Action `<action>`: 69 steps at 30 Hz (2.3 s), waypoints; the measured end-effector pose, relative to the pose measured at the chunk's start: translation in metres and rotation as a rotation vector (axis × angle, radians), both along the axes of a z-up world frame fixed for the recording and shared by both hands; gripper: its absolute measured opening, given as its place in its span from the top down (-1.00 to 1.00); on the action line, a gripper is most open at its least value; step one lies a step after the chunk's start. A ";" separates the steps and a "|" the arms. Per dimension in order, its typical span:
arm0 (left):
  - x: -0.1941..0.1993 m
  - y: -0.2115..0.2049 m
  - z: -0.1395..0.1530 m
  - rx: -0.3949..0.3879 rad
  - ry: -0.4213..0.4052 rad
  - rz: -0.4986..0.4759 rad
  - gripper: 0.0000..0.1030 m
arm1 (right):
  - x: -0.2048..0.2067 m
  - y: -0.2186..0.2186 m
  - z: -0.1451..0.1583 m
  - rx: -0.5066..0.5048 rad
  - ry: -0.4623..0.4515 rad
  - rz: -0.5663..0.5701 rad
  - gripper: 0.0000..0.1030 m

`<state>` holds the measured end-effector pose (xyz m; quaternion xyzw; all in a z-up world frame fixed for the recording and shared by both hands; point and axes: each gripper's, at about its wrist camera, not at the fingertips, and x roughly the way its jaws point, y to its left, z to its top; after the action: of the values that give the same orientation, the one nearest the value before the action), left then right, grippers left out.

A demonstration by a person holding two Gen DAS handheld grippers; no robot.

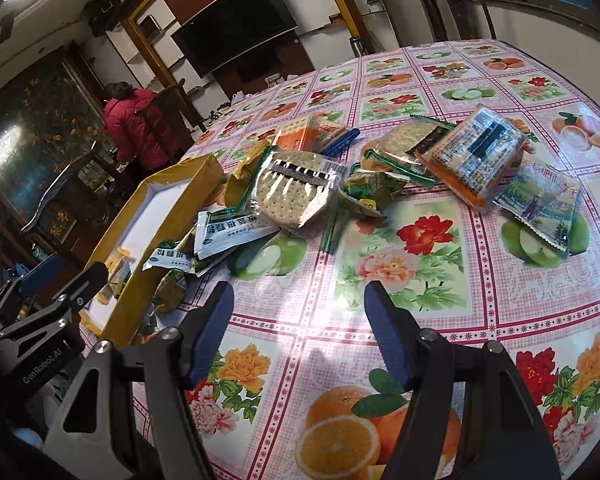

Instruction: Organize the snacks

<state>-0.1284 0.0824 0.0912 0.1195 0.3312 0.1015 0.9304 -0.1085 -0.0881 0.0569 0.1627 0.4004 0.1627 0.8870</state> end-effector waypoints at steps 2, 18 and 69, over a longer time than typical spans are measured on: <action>0.000 -0.003 -0.003 -0.010 0.002 -0.007 -0.56 | -0.001 -0.007 0.001 -0.002 -0.016 -0.027 -0.33; 0.022 -0.008 -0.029 -0.025 0.079 -0.032 -0.56 | 0.005 -0.015 -0.004 -0.028 -0.030 -0.071 -0.33; 0.032 -0.010 -0.043 0.020 0.118 -0.018 -0.56 | 0.011 -0.017 -0.013 -0.002 0.020 -0.063 -0.36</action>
<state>-0.0962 0.0721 0.0484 0.1375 0.3833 0.0889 0.9090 -0.0976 -0.1055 0.0440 0.1761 0.4043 0.1326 0.8877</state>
